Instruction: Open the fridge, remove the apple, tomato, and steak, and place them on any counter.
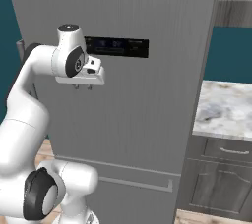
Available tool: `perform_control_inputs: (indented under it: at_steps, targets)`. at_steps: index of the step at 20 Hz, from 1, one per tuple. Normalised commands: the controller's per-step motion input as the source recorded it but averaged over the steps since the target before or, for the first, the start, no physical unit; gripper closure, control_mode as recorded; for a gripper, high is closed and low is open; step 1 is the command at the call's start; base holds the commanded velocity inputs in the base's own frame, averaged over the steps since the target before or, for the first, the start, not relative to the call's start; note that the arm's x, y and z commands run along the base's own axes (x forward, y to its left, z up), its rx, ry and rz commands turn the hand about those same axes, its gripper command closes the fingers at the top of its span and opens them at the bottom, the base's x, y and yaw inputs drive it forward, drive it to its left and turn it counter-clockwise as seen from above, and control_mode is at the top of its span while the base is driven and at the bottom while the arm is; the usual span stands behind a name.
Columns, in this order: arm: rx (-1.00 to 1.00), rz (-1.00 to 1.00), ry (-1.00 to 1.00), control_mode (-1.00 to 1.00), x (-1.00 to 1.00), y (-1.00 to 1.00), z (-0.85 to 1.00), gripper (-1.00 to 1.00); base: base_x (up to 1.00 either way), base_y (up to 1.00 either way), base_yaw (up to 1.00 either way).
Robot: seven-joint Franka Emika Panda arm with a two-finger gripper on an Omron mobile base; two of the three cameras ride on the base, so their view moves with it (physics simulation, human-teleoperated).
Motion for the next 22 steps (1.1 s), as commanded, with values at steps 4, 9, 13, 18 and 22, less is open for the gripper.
perform_control_inputs:
  at_steps: [4,9,13,18,22]
  targets:
    - [0.0,0.0,0.0,1.0,0.0,0.0,0.0,-1.0,-0.04,0.0,0.0]
    - [0.0,0.0,0.0,1.0,0.0,0.0,0.0,-1.0,-0.52,0.06,0.04]
    - [0.0,0.0,0.0,1.0,0.0,0.0,0.0,-1.0,-0.63,0.14,0.06]
    - [0.0,0.0,0.0,1.0,0.0,0.0,0.0,-1.0,-0.13,0.38,0.06]
    - [0.0,0.0,0.0,1.0,0.0,0.0,0.0,-1.0,-0.19,0.71,0.08]
